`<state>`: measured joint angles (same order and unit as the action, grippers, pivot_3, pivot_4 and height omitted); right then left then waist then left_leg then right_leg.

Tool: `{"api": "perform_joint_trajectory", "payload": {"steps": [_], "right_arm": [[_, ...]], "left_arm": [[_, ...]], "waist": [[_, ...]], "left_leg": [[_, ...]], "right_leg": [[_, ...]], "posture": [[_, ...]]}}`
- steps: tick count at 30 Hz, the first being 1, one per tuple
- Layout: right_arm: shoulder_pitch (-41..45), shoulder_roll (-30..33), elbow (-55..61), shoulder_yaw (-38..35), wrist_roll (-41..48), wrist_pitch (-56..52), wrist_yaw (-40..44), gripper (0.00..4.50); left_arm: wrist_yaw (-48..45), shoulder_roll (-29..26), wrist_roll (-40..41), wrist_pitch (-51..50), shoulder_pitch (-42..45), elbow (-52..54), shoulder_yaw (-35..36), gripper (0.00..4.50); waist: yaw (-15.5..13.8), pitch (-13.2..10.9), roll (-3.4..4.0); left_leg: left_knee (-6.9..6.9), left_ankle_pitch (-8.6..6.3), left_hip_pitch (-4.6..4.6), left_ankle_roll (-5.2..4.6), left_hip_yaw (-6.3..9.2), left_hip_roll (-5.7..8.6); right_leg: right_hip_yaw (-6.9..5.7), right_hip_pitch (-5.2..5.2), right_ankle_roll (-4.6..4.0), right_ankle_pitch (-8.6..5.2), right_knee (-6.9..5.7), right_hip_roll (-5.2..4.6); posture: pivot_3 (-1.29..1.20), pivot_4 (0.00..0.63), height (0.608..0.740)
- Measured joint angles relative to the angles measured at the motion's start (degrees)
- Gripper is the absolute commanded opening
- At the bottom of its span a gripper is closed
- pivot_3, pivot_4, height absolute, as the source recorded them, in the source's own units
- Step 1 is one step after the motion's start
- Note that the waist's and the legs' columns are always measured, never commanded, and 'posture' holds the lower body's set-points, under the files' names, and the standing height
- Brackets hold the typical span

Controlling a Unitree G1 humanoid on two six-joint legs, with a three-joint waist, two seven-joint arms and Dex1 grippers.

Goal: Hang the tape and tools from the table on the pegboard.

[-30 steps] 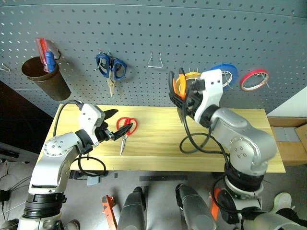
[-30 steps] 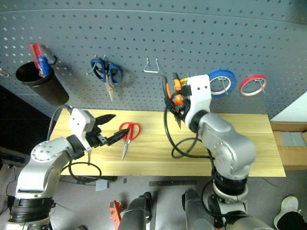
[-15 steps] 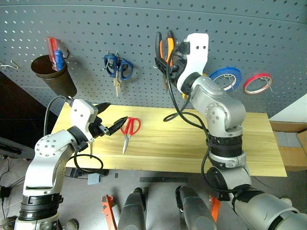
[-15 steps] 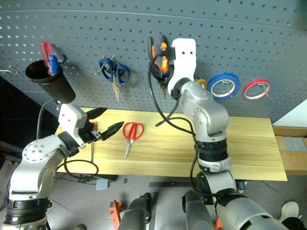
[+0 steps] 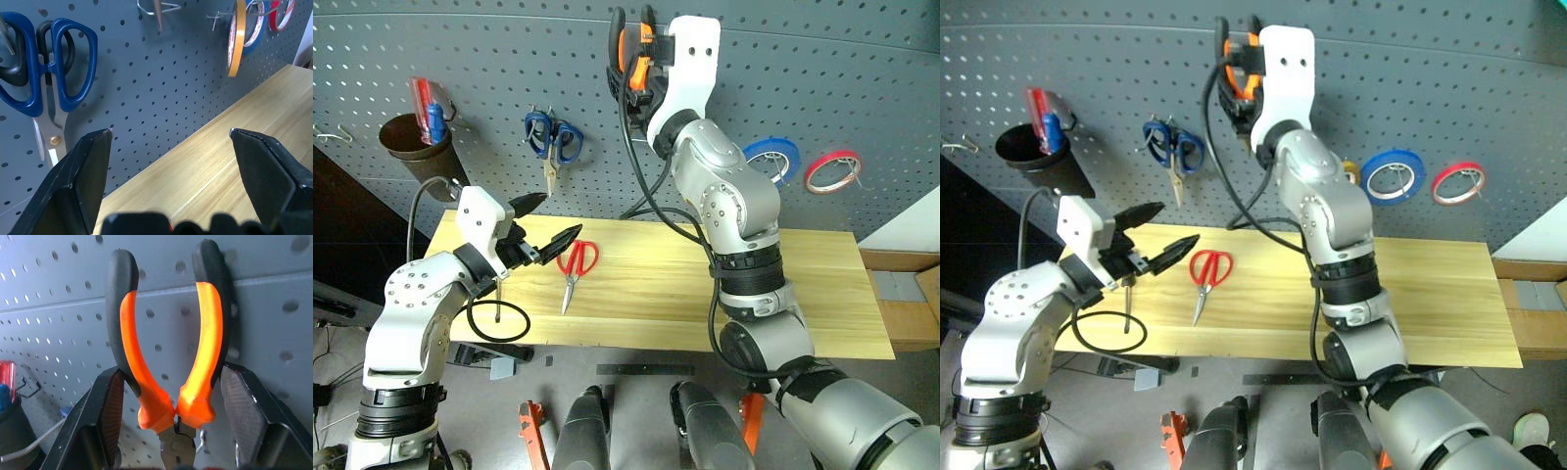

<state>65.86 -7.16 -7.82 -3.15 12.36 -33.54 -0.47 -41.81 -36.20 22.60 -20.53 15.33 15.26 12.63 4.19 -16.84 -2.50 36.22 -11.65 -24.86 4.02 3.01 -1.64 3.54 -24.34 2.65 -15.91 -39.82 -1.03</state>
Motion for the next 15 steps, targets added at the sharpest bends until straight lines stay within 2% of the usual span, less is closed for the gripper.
{"api": "perform_joint_trajectory", "payload": {"steps": [10, 15], "right_arm": [[-0.1, 0.2, 0.0, 0.0, -1.8, 2.6, -3.6, 2.47], [0.1, -0.3, 1.4, -1.9, 0.4, 1.4, -4.9, 2.47]], "left_arm": [[0.0, 0.7, 0.1, -0.4, 2.7, 0.0, -1.9, 4.14], [0.0, 0.7, 0.3, -0.6, 3.1, 0.0, -2.1, 4.14]], "waist": [[-0.9, 0.0, -0.03], [-1.0, 0.0, -0.04]], "left_leg": [[0.17, 0.05, 0.0, -0.01, 0.02, 0.02], [0.15, 0.04, -0.02, -0.01, 0.03, 0.01]], "right_leg": [[0.0, 0.0, -0.01, 0.01, -0.14, 0.01], [-0.03, 0.0, -0.01, 0.01, -0.11, 0.0]], "posture": [[-0.01, 0.194, 0.74], [-0.01, 0.193, 0.74]]}}
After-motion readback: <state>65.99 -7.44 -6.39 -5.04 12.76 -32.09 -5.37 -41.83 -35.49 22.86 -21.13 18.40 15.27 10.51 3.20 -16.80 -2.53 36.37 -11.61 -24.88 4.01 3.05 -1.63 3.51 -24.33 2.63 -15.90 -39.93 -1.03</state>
